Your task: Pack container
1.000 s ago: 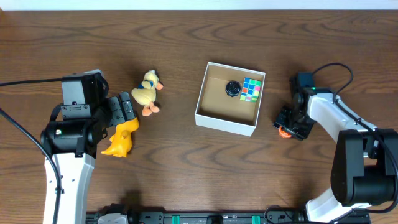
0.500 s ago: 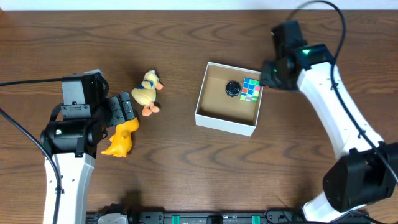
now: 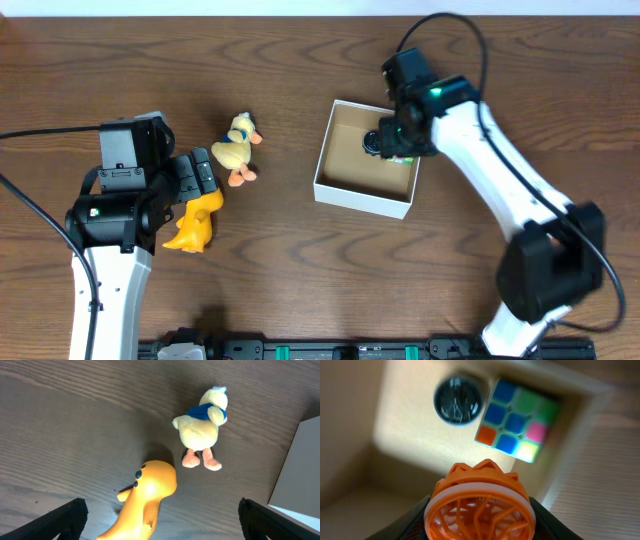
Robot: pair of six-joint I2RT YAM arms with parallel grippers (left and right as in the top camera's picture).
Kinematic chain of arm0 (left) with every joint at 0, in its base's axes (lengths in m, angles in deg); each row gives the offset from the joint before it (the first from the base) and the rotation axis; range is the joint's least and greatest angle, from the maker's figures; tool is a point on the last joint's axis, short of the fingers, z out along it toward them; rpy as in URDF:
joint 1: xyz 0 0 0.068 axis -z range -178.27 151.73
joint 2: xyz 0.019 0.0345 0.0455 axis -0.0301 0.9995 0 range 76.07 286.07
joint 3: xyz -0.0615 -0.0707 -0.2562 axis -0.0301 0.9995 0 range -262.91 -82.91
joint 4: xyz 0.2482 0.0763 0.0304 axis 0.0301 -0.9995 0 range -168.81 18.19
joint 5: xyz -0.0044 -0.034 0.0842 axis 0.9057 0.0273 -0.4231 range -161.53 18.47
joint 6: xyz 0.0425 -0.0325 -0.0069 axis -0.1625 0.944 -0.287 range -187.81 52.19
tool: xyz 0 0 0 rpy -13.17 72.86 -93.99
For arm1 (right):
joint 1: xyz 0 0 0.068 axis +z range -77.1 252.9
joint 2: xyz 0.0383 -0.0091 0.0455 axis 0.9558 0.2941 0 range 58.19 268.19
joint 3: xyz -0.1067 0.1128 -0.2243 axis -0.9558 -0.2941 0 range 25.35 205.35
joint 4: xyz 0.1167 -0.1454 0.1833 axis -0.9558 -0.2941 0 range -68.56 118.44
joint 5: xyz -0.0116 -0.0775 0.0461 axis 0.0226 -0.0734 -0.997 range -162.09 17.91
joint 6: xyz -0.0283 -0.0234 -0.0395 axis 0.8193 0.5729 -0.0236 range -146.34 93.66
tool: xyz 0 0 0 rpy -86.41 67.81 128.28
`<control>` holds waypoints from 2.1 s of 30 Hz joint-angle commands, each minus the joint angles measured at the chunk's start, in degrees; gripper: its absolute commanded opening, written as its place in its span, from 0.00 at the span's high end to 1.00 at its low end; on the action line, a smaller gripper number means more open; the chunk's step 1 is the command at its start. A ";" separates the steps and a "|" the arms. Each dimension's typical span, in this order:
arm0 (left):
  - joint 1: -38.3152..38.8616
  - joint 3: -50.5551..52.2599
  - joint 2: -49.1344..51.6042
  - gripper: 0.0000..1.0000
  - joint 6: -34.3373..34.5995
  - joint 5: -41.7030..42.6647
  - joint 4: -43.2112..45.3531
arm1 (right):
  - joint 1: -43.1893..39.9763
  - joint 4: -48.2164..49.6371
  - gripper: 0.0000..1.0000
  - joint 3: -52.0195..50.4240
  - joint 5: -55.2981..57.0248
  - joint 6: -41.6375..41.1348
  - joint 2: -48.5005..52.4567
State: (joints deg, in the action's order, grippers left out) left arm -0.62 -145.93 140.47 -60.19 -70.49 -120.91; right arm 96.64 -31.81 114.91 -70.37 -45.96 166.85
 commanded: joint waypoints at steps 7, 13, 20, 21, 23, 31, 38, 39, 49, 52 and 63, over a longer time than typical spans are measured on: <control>0.13 -0.96 0.02 0.02 -0.48 -0.66 -0.20 | 2.99 0.04 0.69 -0.57 -1.14 1.27 7.56; 0.13 -0.96 0.02 0.02 -0.48 -0.68 -0.17 | 2.01 0.63 0.68 -0.57 -0.85 -1.09 9.14; 0.13 -0.96 0.02 0.02 -0.48 -0.68 -0.17 | 0.85 1.09 0.44 -0.57 -0.04 -2.62 9.22; 0.13 -0.96 0.02 0.02 -0.48 -0.66 -0.17 | 0.87 1.14 0.43 -0.57 -0.04 -2.62 9.22; 0.13 -0.96 0.02 0.02 -0.48 -0.66 -0.17 | 1.07 1.33 0.42 -0.57 -0.04 -2.62 9.22; 0.13 -0.96 0.02 0.02 -0.48 -0.66 -0.17 | 1.36 1.38 0.34 -0.57 -0.04 -2.62 9.22; 0.13 -0.96 0.02 0.02 -0.48 -0.66 -0.17 | 1.57 1.51 0.39 -0.42 0.00 -2.64 9.14; 0.13 -0.96 0.02 0.02 -0.48 -0.66 -0.17 | 1.70 1.53 0.43 -0.31 0.00 -2.64 8.92; 0.13 -0.96 0.02 0.02 -0.48 -0.66 -0.15 | 4.04 4.85 0.58 2.16 -0.72 1.07 1.55; 0.13 -0.96 0.02 0.02 -0.48 -0.66 -0.15 | 4.57 5.44 0.63 2.25 -5.90 4.02 1.51; 0.13 -0.96 0.02 0.02 -0.48 -0.66 -0.17 | 8.13 4.11 0.67 2.21 -8.83 5.57 7.56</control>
State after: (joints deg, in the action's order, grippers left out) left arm -0.62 -145.93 140.47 -60.32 -70.49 -120.91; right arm 103.60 -27.31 116.68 -78.13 -41.63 171.84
